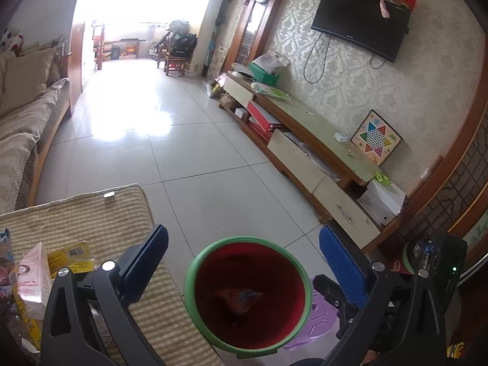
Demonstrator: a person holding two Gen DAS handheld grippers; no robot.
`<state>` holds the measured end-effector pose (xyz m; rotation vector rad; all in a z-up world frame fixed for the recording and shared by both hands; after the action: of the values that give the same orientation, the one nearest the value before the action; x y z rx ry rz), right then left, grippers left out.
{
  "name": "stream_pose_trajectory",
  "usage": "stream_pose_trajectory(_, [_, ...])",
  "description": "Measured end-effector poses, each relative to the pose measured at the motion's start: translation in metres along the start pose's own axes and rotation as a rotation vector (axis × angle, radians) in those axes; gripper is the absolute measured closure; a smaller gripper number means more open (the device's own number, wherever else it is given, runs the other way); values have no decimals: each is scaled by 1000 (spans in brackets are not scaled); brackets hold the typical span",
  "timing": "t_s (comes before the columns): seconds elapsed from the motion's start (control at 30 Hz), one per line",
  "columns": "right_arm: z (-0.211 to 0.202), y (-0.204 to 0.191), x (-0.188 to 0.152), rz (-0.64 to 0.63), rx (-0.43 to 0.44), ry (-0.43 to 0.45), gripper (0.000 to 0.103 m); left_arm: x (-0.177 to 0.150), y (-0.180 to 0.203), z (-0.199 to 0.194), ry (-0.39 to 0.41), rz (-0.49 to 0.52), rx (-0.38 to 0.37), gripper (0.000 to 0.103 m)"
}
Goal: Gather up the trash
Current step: 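Carry both items over the red bin and open both tools to drop them, then grasp crumpled brown paper with left tool while right tool grasps pink milk carton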
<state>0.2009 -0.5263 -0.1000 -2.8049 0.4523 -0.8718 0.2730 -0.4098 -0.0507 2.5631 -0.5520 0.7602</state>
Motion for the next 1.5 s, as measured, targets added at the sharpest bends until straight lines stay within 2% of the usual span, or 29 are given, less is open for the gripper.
stream_pose_trajectory(0.07, [-5,-1,2,-9,-51,10,4,1,-10,-6,2,-7,38,8])
stream_pose_trajectory(0.4, [-21,-27,3,-32,-118,24,4,-21,-54,-50,0,-22,117,8])
stream_pose_trajectory(0.7, [-34,-78,-5,-68,-187,44,4,-60,-117,-102,-13,-96,199,8])
stream_pose_trajectory(0.77, [-36,-94,-9,-85,-154,32,4,-71,-137,-116,-26,-131,234,8])
stream_pose_trajectory(0.87, [-42,-124,-17,-138,-51,51,4,-89,-164,-142,-4,-139,284,8])
stream_pose_trajectory(0.97, [-39,-148,-24,-168,-33,47,4,-107,-198,-169,14,-162,351,8])
stream_pose_trajectory(1.07, [-37,-174,-29,-192,-13,79,4,-127,-228,-190,36,-207,361,8])
stream_pose_trajectory(1.17, [-24,-202,-35,-228,11,35,4,-150,-262,-206,61,-262,396,8])
stream_pose_trajectory(1.27, [-14,-236,-42,-308,19,7,4,-174,-289,-214,72,-308,400,8])
stream_pose_trajectory(1.33, [-5,-255,-45,-346,27,-11,4,-190,-302,-210,37,-338,351,8])
stream_pose_trajectory(1.4, [7,-275,-51,-375,51,-55,4,-202,-312,-208,0,-328,330,8])
stream_pose_trajectory(1.5, [23,-297,-56,-410,70,-94,4,-213,-320,-209,-6,-325,333,8])
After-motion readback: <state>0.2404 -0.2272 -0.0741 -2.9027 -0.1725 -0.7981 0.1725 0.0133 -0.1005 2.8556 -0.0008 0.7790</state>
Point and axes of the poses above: each gripper's, at about its wrist camera, not at the fingertips, and z roughly the way its jaws point, y to its right, x to its top, the point moved 10 cm from there along z, roughly the way its jaws point, and after that the axes turned 12 degrees about -y, right-handed, at the moved point
